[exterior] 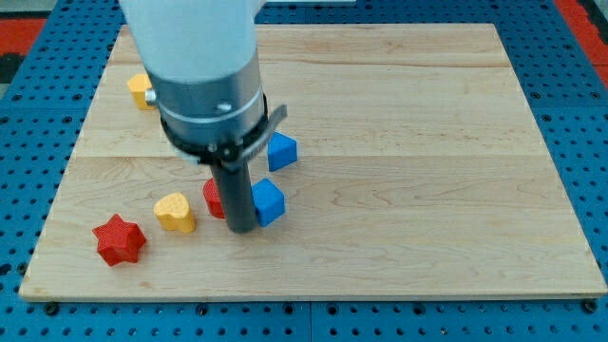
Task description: Push the blue cubered circle and yellow heart to the top
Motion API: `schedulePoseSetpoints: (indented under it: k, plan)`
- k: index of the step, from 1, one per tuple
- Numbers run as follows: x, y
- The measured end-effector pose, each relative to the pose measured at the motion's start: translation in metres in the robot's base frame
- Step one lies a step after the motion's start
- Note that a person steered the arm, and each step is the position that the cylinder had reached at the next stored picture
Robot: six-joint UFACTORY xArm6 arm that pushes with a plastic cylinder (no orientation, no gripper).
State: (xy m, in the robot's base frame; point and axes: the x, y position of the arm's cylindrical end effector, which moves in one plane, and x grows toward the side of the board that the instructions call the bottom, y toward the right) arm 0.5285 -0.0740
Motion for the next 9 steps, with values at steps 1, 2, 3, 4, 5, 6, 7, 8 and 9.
schedulePoseSetpoints:
  k: [1, 2, 3, 4, 5, 6, 7, 8, 9]
  plan:
    - [0.005, -0.006]
    - [0.046, -0.004]
    - [0.047, -0.032]
    - [0.02, -0.062]
    - [-0.025, -0.078]
    - [-0.067, -0.084]
    - [-0.054, -0.084]
    - [-0.04, -0.1]
    - [-0.045, -0.148]
